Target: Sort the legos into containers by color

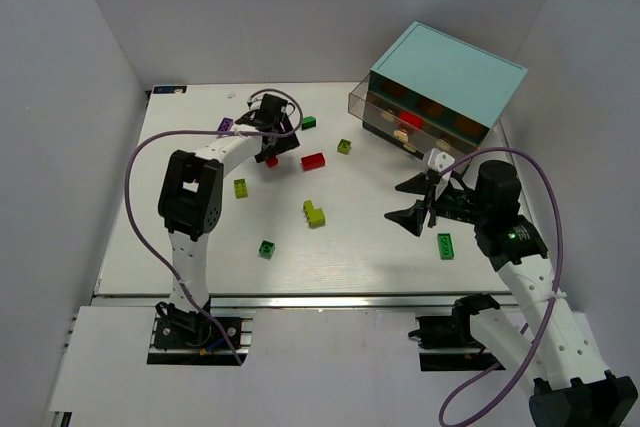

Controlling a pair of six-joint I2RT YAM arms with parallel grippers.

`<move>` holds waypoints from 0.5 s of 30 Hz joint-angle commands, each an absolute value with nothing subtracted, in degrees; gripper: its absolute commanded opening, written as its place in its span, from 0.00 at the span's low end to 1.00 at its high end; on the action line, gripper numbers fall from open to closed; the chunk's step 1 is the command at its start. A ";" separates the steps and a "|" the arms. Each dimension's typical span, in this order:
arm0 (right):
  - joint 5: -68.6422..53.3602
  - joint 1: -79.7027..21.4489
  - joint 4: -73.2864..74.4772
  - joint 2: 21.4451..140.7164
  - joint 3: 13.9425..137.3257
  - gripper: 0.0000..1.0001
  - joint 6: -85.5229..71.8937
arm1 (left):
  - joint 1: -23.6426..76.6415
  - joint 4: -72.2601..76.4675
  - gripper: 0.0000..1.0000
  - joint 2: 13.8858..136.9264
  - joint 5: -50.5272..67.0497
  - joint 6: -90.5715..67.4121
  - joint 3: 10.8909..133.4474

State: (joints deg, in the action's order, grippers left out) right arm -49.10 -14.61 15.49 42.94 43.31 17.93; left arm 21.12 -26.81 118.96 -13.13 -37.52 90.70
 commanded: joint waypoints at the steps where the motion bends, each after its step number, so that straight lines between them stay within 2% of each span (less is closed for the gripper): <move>1: -47.91 -14.41 13.10 42.54 44.82 0.74 16.79 | 20.31 -30.67 0.84 119.35 -14.85 -40.25 93.95; 15: -46.05 -14.41 12.39 43.15 44.21 0.74 16.26 | 19.16 -28.48 0.81 119.00 -16.79 -40.08 89.56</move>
State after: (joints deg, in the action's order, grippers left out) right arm -46.41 -14.59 14.81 43.03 43.31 16.86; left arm 19.57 -29.04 120.66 -15.73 -39.72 90.54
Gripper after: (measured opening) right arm 0.738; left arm 0.816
